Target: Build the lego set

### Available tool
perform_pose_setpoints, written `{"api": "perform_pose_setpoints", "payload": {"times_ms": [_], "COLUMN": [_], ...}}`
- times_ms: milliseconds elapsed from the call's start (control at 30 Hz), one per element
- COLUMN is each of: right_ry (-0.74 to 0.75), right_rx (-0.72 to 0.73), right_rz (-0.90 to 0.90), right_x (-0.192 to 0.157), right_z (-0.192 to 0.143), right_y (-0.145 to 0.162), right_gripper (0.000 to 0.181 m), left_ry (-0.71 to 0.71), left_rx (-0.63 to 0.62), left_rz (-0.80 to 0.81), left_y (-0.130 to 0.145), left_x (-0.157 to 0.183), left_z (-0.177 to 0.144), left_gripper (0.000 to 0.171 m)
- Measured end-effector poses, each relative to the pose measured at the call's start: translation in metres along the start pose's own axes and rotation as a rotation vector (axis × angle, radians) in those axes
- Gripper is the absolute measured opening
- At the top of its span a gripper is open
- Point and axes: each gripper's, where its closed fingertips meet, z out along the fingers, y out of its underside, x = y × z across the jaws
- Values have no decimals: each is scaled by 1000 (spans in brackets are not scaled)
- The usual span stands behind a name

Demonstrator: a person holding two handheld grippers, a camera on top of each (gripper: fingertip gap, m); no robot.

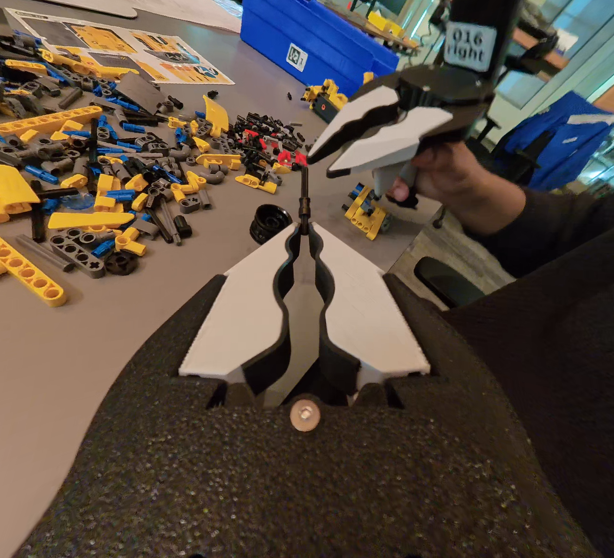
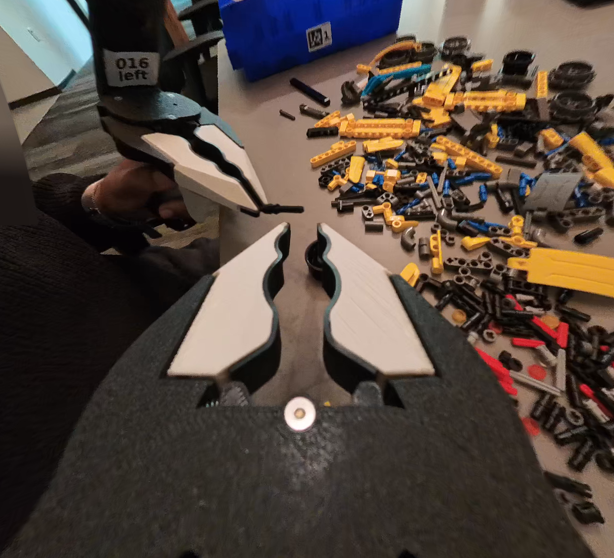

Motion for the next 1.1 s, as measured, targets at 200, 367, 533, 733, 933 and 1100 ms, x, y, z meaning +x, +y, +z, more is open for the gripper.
{"api": "perform_pose_setpoints", "payload": {"times_ms": [200,367,533,733,933,1100], "right_ry": [144,385,472,451,450,436], "right_rx": [73,102,183,196,123,158], "right_rz": [-366,-597,-746,-752,-790,-777], "right_x": [-24,-26,-38,-46,-47,-53], "right_z": [4,9,11,15,19,10], "right_y": [-7,-21,-33,-34,-22,-23], "right_gripper": [28,40,41,43,41,34], "left_ry": [190,249,303,342,396,391], "left_rx": [181,324,330,327,351,367], "left_rz": [-372,-520,-547,-553,-547,-561], "left_y": [-26,-40,-44,-39,-41,-40], "left_x": [6,4,18,33,47,43], "left_z": [-1,-8,-8,-4,-5,-8], "left_gripper": [3,3,3,4,4,4]}}
